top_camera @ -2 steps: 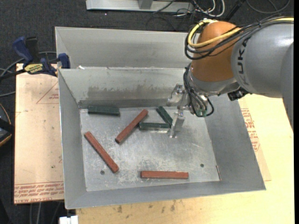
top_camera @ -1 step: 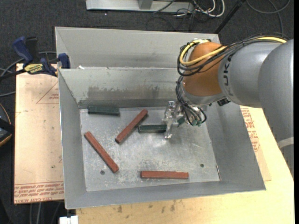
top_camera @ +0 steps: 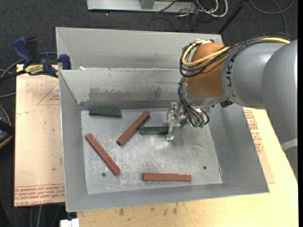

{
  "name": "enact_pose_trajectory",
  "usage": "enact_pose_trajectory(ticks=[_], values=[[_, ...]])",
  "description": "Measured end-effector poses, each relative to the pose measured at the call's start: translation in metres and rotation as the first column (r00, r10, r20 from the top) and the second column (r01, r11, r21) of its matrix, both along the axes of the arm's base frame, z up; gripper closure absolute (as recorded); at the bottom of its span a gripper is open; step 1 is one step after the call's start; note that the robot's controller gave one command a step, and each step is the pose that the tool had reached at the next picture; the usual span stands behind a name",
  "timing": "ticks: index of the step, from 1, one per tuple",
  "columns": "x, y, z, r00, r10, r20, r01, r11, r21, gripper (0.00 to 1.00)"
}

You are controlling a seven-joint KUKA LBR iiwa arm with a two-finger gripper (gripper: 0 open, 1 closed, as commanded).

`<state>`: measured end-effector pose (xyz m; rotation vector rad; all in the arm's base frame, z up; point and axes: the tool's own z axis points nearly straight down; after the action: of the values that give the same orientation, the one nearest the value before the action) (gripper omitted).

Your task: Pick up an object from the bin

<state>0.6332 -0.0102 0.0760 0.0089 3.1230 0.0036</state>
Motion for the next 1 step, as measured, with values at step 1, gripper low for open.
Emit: enact_pose_trajectory(ticks=[1], values=[[0.0044,0.0164,0.1136,0.999,0.047,-0.015,-0.047,0.999,-0.001,1.0]])
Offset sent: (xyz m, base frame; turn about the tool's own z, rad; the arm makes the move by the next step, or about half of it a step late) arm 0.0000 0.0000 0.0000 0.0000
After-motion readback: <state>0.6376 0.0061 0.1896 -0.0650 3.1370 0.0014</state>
